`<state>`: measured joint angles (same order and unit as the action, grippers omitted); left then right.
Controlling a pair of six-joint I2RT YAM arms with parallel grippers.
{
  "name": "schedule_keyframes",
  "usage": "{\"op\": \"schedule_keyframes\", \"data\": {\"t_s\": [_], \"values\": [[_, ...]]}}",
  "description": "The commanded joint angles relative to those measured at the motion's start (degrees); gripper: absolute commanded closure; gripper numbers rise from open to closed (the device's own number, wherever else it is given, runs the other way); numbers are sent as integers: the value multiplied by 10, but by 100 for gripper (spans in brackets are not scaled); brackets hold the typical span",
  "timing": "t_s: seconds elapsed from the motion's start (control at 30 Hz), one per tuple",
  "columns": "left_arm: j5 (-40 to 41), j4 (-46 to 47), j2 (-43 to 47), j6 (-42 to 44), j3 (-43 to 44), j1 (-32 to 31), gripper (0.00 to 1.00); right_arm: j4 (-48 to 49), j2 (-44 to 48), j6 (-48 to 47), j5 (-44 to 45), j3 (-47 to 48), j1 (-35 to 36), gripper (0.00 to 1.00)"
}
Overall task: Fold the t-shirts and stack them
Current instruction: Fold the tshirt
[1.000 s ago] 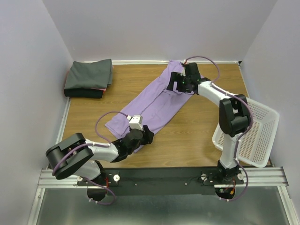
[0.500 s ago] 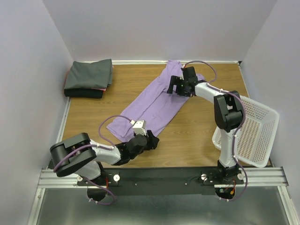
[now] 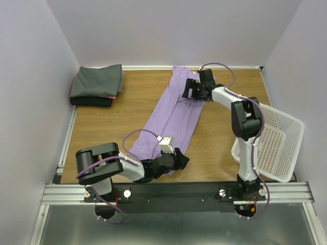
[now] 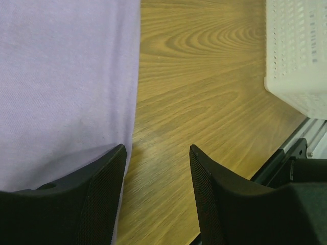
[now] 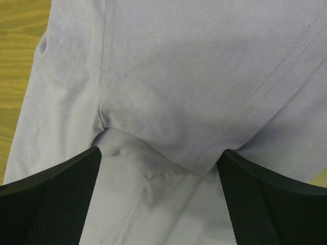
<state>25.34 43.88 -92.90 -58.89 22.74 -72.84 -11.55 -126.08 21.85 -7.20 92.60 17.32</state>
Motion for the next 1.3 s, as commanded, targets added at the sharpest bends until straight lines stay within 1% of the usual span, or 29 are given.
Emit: {"op": "schedule_keyframes", "data": {"t_s": [0.0,0.23,0.37,0.47,0.57,0.63,0.8,0.87,0.93,1.03,1.13,1.27], "values": [[-3,1,-23,2,12,-12,39,-25,-55,-34,3,42,-11,0],[-51,65,-63,23,47,-12,39,-51,-107,-41,-4,110,-16,0],[-71,103,-86,26,57,-13,39,-58,-123,-44,-2,123,-18,0],[-84,110,-96,36,72,-13,39,-65,-122,-47,0,120,-19,0],[-70,108,-74,54,72,-13,39,-65,-94,-51,-8,95,-19,0],[-55,87,-55,65,69,-13,38,-64,-64,-55,-8,82,-19,0],[13,18,30,94,57,-13,38,-64,3,-56,-25,46,-19,0],[50,-21,52,91,42,-9,37,-64,23,-52,-31,37,-18,0],[72,-61,80,77,20,2,37,-63,57,-51,-33,18,-14,0],[99,-91,112,62,-10,17,35,-62,94,-48,-33,-16,-4,0],[114,-100,134,44,-60,36,34,-58,116,-38,-26,-52,13,0],[116,-101,143,33,-86,45,34,-46,114,-27,-35,-74,28,0]]}}
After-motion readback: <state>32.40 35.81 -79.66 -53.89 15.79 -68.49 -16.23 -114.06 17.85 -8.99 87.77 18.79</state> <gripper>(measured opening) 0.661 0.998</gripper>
